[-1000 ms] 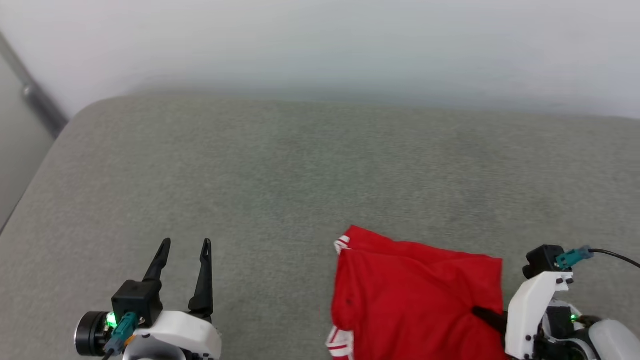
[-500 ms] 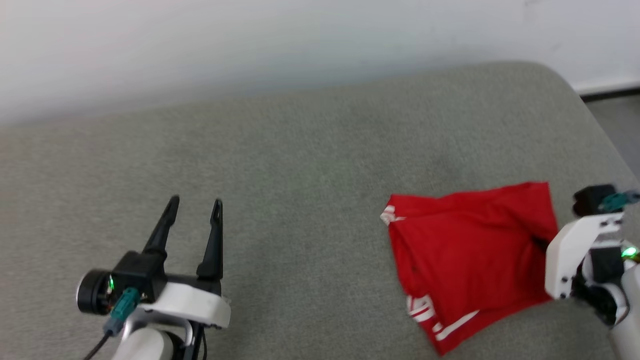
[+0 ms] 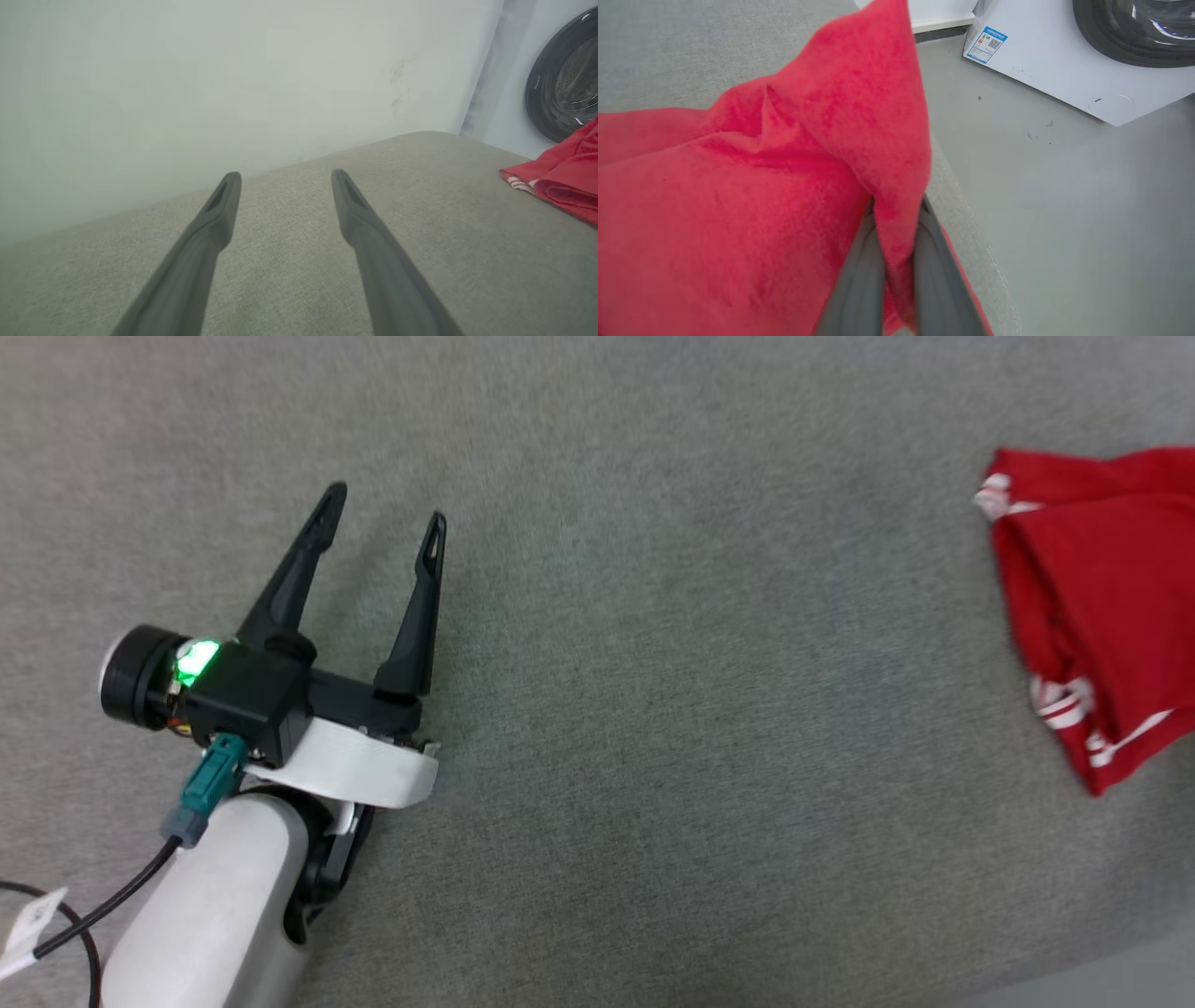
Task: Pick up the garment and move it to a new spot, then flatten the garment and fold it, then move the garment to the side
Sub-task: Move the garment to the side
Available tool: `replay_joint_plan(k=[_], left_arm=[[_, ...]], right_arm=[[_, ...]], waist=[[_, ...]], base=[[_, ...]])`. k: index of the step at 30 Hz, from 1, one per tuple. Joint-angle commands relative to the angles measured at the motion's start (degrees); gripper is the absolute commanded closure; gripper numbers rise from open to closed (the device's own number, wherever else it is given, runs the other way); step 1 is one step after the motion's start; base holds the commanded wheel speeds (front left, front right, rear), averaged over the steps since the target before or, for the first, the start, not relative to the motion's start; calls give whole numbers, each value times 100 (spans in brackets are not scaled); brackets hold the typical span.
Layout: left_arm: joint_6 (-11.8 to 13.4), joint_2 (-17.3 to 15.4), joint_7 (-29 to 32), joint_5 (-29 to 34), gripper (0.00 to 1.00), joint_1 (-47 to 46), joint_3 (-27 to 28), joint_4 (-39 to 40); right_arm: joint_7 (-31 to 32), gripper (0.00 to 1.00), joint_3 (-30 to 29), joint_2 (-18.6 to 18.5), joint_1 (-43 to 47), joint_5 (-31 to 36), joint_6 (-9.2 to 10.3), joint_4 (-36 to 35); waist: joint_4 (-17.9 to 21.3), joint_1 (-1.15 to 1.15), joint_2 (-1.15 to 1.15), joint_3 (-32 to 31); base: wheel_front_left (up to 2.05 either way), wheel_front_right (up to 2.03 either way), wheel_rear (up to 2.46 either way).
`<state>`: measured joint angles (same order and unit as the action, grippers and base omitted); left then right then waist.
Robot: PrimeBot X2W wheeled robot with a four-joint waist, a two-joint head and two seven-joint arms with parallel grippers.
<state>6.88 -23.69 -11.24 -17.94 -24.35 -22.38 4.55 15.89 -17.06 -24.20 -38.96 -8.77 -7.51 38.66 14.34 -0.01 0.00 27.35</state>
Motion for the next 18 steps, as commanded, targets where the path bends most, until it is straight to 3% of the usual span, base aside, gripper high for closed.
replay_joint_plan(k=[1, 7, 8, 9, 18], left_arm=[[-24, -34, 11, 38, 0, -129, -17, 41], [-85, -93, 76, 121, 0, -395, -58, 127], [-96, -102, 80, 123, 0, -429, -63, 126], [-109, -112, 86, 130, 0, -446, -72, 121], [-90, -69, 3, 51, 0, -283, -133, -113]], right_arm=[[-108, 100, -170, 1, -178, 82, 4, 30], [-758, 96, -795, 153, -568, 540, 4, 444], [-914, 62, -803, 177, -626, 618, 4, 551], [-1069, 1, -820, 212, -671, 671, 4, 658], [-2007, 0, -1284, 155, -809, 1180, 4, 1404]], waist=[[-25, 1, 0, 558], [-78, 1, 0, 956], [-83, 1, 0, 1002], [-89, 1, 0, 1038], [-93, 1, 0, 725]], base=[[0, 0, 0], [0, 0, 0], [0, 0, 0], [0, 0, 0], [0, 0, 0]])
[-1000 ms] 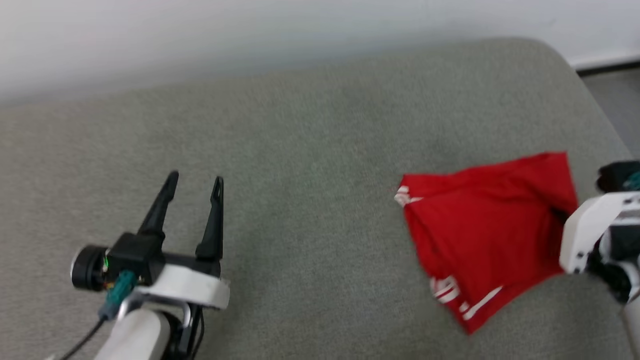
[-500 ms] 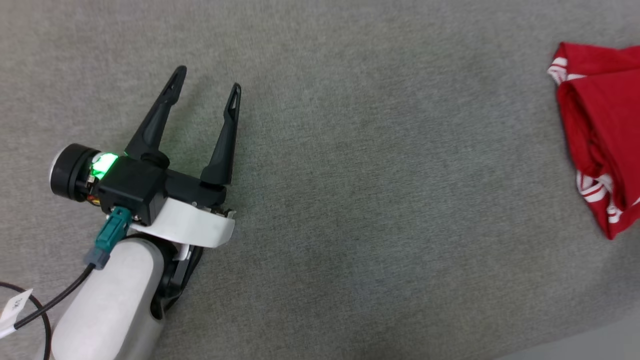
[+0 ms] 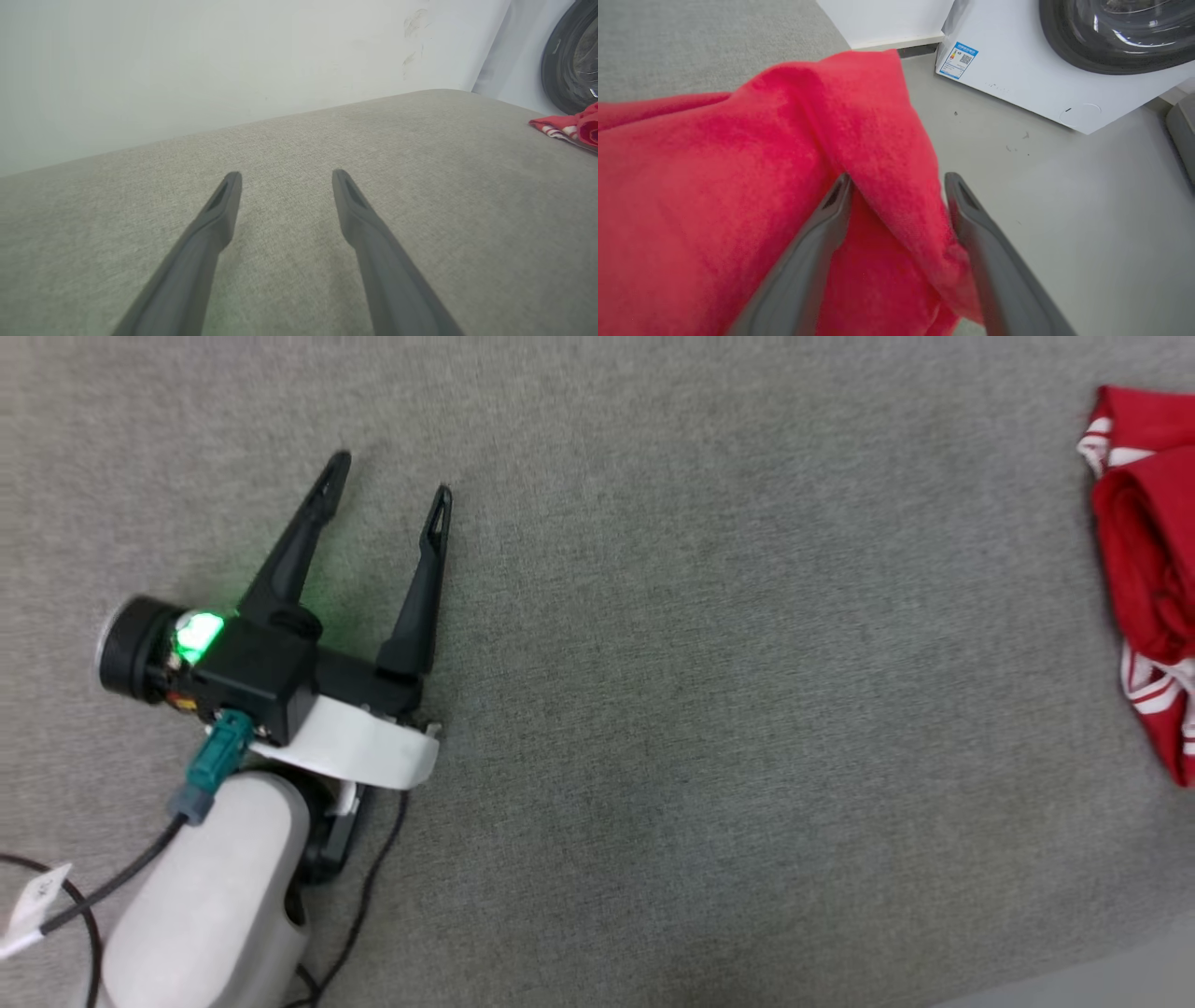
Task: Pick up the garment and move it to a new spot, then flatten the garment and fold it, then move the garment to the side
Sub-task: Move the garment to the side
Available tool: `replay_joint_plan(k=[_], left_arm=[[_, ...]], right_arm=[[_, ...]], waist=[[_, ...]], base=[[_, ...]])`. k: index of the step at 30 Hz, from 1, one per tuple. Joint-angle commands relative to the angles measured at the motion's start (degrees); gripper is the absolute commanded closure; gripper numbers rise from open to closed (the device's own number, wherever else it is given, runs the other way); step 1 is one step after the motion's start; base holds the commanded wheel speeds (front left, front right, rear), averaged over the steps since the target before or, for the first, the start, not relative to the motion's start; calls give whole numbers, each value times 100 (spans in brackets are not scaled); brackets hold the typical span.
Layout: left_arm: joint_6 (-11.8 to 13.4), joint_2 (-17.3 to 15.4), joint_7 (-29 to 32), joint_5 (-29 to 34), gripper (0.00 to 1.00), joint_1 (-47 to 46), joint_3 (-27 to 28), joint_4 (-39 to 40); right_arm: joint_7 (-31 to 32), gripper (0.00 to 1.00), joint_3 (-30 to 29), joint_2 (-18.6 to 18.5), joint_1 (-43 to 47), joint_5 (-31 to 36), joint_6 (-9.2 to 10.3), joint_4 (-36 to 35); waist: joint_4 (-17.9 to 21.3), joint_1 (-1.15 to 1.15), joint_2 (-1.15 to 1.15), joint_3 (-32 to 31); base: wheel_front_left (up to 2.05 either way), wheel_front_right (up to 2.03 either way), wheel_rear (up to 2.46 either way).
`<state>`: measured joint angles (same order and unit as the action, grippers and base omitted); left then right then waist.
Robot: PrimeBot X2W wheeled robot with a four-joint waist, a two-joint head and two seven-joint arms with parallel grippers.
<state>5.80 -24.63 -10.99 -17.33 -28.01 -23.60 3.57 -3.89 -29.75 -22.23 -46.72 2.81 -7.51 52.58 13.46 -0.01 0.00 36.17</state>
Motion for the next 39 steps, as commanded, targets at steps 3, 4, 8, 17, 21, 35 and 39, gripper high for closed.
replay_joint_plan(k=[3, 4, 8, 17, 21, 35, 39], left_arm=[[55, 135, -120, -111, 0, 246, -34, -208], [62, 176, -159, -146, 0, 311, -36, -279], [134, 374, -289, -305, 0, 680, -37, -572], [276, 754, -399, -575, 0, 1548, 25, -996], [348, 814, -416, -661, 0, 1932, 109, -1103], [541, 616, -431, -635, 0, 2674, 661, -1225], [479, 621, -432, -585, 0, 2744, 610, -1273]], right_arm=[[-323, 0, -105, -58, 162, 115, 4, 105], [-387, 0, -107, -58, 221, 130, 5, 138], [-650, 0, 76, 61, 579, 129, 4, 72], [-717, 0, 864, 667, 2056, -229, 4, -923], [-432, 0, 1356, 1045, 2881, -470, 4, -1672], [247, 0, 2504, 1806, 4785, -847, 4, -4993], [383, 0, 2499, 1872, 5098, -800, 4, -5512]], waist=[[-42, 1, 0, -570], [-59, 1, 0, -724], [-148, 1, 0, -1429], [-548, 1, 0, -2796], [-728, 1, 0, -3243], [-1204, 1, 0, -3827], [-1205, 1, 0, -3891]], base=[[0, 0, 0], [0, 0, 0], [0, 0, 0], [0, 0, 0], [0, 0, 0], [0, 0, 0], [0, 0, 0]])
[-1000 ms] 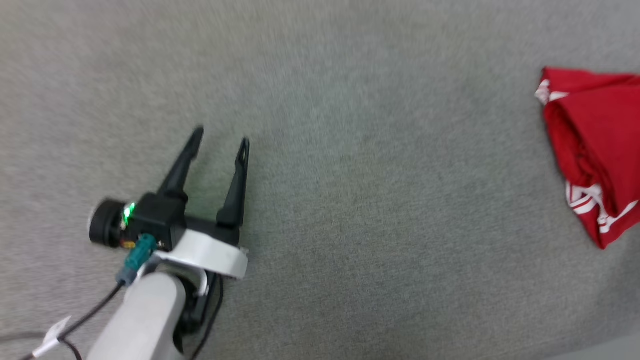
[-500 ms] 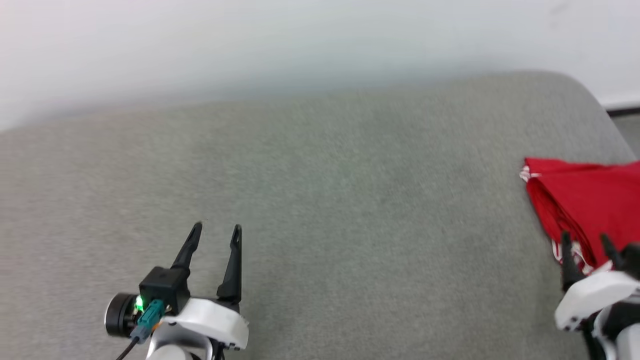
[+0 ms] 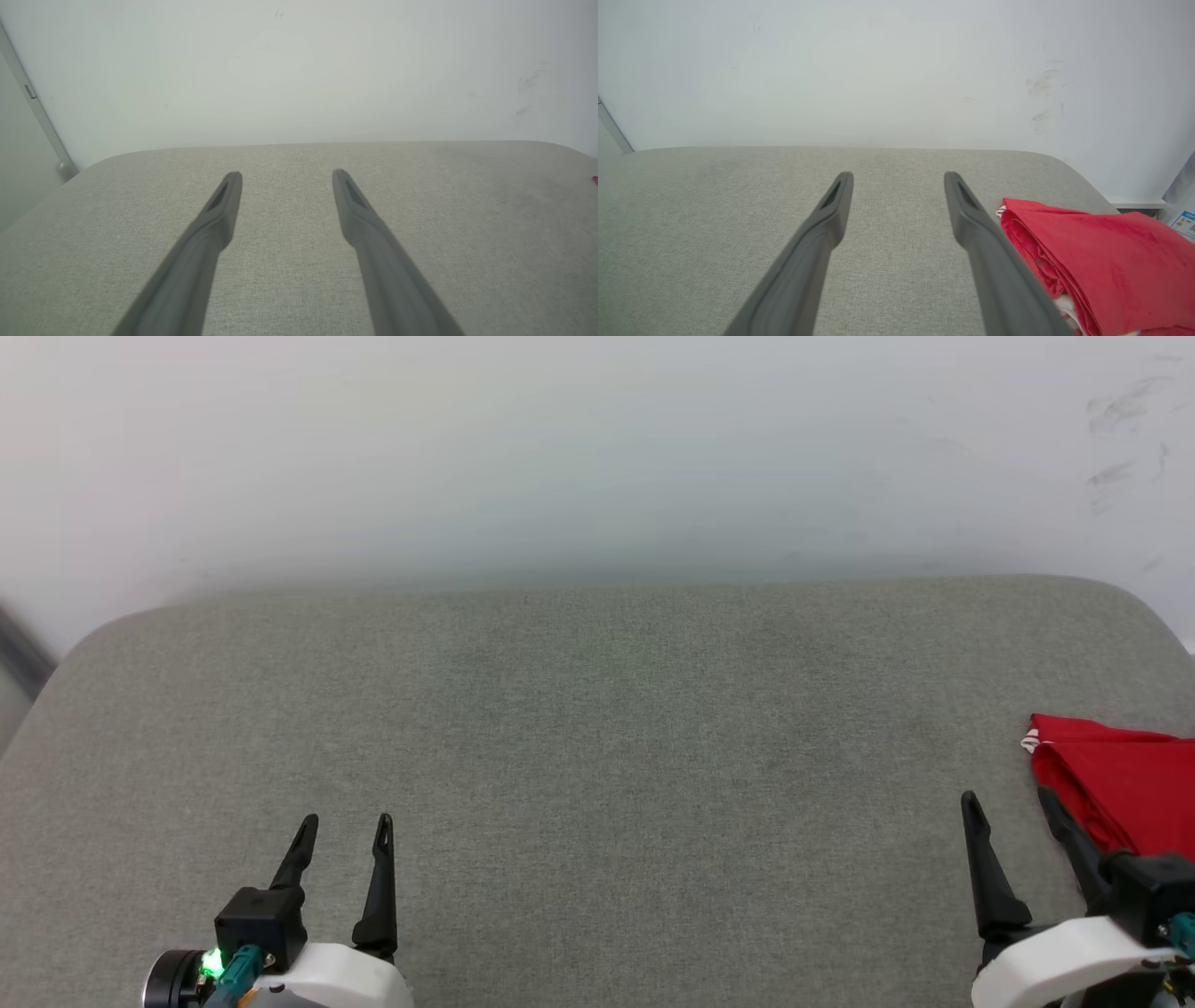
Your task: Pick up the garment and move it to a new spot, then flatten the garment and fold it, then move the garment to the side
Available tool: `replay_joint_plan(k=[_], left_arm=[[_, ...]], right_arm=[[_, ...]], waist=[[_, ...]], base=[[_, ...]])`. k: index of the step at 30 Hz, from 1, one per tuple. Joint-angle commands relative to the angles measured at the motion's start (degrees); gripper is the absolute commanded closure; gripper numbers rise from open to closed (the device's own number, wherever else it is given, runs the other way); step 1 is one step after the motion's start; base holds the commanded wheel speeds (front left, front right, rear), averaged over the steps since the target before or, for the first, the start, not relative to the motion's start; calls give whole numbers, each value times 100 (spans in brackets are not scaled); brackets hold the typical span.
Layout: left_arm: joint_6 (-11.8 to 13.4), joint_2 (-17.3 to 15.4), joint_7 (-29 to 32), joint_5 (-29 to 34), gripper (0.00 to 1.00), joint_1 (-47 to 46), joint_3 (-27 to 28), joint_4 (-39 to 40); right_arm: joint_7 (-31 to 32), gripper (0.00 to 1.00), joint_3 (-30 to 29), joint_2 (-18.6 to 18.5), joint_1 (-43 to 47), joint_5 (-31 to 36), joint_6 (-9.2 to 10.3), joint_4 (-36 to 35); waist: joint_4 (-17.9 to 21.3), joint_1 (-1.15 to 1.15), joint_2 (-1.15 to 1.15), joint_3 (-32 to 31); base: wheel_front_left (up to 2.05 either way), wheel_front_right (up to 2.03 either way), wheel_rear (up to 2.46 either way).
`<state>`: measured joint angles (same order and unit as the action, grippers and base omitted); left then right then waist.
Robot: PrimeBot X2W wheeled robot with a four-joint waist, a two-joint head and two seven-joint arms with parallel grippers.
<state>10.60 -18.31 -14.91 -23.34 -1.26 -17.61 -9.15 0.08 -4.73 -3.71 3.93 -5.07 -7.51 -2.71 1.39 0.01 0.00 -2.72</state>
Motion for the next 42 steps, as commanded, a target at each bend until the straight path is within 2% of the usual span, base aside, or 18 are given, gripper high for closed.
replay_joint_plan(k=[1, 7, 24, 25, 28, 42], left_arm=[[-12, -5, -39, 29, 0, 75, 13, -22], [-37, 42, -39, 51, 0, 113, 41, -61], [-111, 149, -40, 119, 0, 92, 203, -15], [-104, 136, 0, 98, 100, 83, 193, -21], [-111, 204, 29, 56, 100, 150, 158, -143], [-426, 445, 417, -1255, 100, 12, 573, -215]], right_arm=[[20, 0, 7, 29, 109, -7, 4, -76], [160, 0, 71, 77, 416, -2, 4, -438], [189, 0, 144, 95, 356, -81, 4, -559], [200, 100, 147, 67, 402, -49, 0, -532], [201, 100, 159, 67, 446, -81, 0, -371], [252, 100, 136, 36, 160, -1745, 0, 2]], waist=[[7, -1, 0, -17], [51, -1, 0, -88], [85, -1, 0, -74], [85, -1, 0, -74], [85, -2, 0, -73], [60, -1, 0, -32]], base=[[0, 0, 0], [0, 0, 0], [0, 0, 0], [0, 0, 0], [0, 0, 0], [0, 0, 0]])
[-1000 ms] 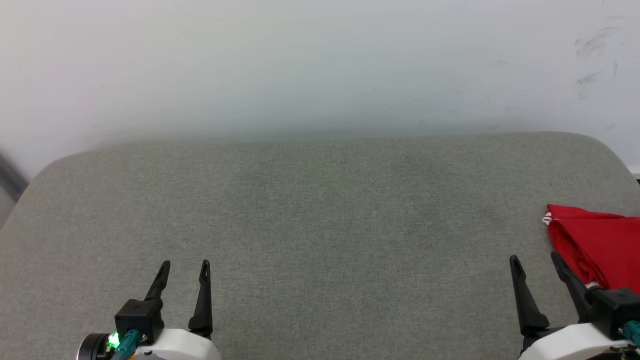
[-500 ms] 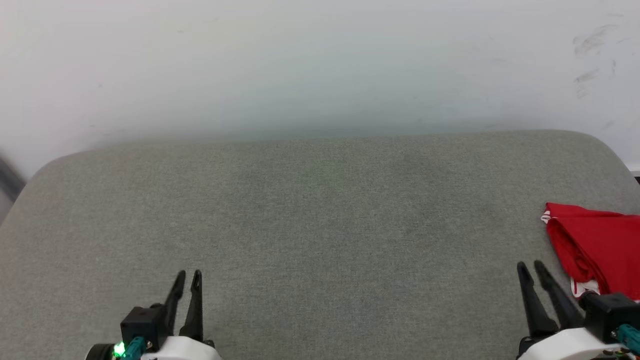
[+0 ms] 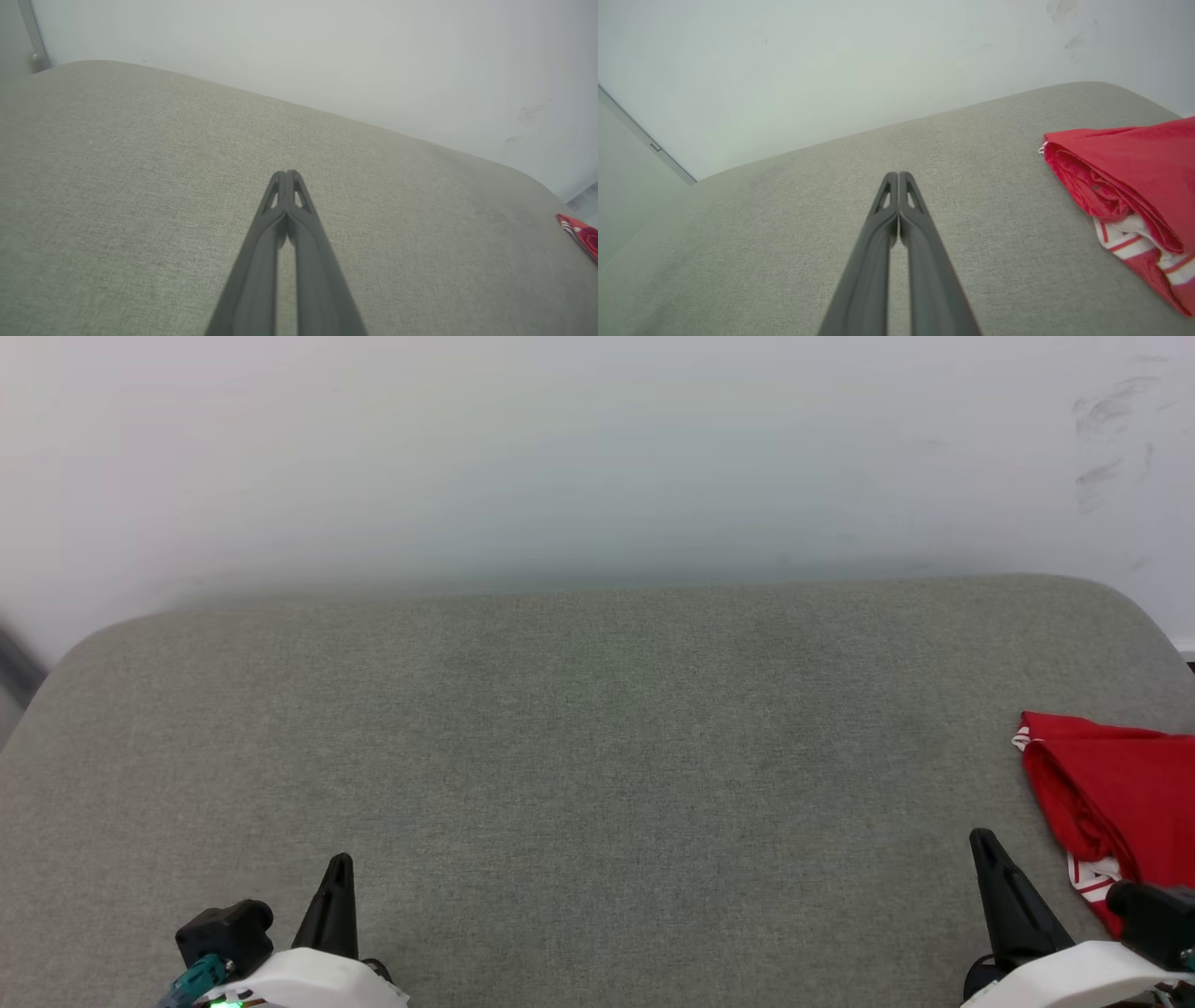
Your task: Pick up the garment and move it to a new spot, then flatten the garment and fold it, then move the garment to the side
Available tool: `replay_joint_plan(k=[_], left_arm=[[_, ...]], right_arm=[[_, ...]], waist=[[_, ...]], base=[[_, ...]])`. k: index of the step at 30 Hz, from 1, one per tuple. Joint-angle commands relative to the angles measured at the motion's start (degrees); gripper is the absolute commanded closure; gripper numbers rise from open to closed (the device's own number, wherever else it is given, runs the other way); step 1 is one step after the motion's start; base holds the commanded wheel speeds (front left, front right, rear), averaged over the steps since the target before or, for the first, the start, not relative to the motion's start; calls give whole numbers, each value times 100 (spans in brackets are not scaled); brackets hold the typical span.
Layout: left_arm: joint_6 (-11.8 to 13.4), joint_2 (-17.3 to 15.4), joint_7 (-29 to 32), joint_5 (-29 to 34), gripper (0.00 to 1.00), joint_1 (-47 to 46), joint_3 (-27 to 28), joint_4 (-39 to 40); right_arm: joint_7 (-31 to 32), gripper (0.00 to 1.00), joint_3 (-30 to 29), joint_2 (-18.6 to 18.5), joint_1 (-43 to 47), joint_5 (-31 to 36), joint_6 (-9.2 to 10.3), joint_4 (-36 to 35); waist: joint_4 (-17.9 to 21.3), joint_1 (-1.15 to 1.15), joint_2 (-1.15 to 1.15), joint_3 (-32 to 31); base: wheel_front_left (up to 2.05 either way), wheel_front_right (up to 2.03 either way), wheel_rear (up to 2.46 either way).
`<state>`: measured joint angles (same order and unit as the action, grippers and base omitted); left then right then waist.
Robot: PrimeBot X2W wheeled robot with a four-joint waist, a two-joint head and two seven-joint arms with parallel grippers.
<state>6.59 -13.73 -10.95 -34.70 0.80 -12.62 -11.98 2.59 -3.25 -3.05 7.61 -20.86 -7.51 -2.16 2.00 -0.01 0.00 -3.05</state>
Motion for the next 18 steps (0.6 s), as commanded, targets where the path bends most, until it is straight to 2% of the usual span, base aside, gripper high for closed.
replay_joint_plan(k=[1, 18], left_arm=[[-48, 3, 45, -204, 100, -204, 102, 63], [-369, 248, 438, -1504, 100, -340, 525, 2]], right_arm=[[5, 100, -14, -32, -225, -272, 0, -28], [67, 100, -52, -52, -512, -1905, 1, 350]], waist=[[-3, 0, 0, 4], [-33, 0, 0, 53]], base=[[0, 0, 0], [0, 0, 0]])
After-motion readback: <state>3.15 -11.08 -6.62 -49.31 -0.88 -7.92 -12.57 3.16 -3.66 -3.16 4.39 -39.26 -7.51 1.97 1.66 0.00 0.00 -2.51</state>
